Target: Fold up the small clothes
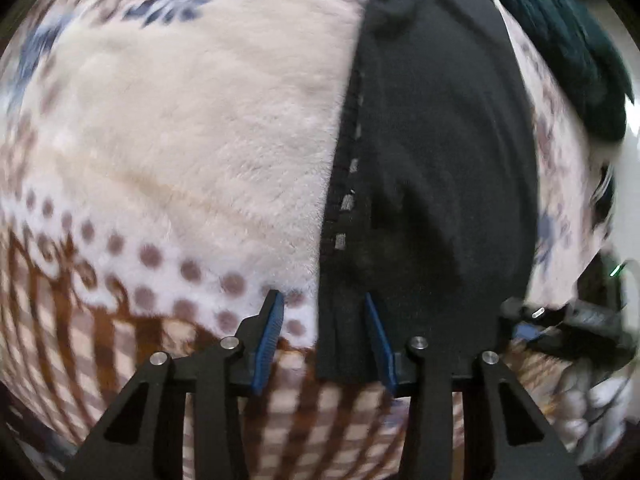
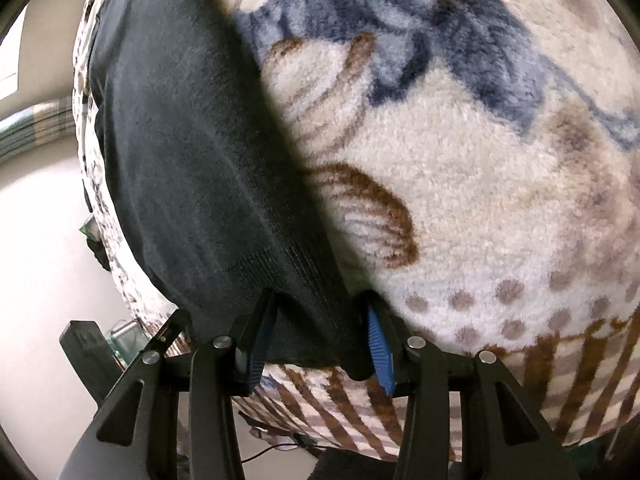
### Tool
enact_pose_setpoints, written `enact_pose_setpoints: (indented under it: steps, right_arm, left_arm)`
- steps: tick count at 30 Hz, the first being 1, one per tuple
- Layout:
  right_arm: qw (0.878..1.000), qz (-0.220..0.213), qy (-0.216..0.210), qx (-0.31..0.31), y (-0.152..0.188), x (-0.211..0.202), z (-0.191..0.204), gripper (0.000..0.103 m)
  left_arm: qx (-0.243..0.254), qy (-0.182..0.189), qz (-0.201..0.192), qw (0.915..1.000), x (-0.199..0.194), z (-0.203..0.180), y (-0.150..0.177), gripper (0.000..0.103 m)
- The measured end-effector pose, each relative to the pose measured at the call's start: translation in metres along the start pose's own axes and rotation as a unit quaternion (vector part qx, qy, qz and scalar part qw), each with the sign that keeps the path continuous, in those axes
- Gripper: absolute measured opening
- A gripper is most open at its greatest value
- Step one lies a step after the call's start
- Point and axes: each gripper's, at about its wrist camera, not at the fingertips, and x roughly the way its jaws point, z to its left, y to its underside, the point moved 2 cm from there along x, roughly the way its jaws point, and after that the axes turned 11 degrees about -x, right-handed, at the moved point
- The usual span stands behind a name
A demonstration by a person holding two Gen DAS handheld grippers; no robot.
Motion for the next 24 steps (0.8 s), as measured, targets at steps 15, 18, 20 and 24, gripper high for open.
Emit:
enact_pose_setpoints:
  steps: [15,18,20,24]
  right_arm:
    - [0.995,-0.037,-0.089,-0.004,-0.002,-0.003,-0.004,0.046]
    - [0.994,-0.031,-0.101,0.011,-0.006,0.006,-0.012,0.047]
    - [0.990,-0.034,-0.133,0.027,-0.009,0.010,-0.015,0.058]
    - [0.991,-0.045,-0.129,0.006,-0.011,0.009,-0.005,0.032]
  left_arm:
    - [0.000,0.105,0.007,0.9945,0.024,-0.024,-0.003,0.015]
    - [-0.063,0.147,0.045,0.9861,0.042,0.001,-0.011,0.022]
    - [-0.087,0.170,0.052,0.9803,0.046,0.007,-0.014,0.022]
    - [-0.038,0.136,0.015,0.9898,0.032,-0.001,-0.005,0.012]
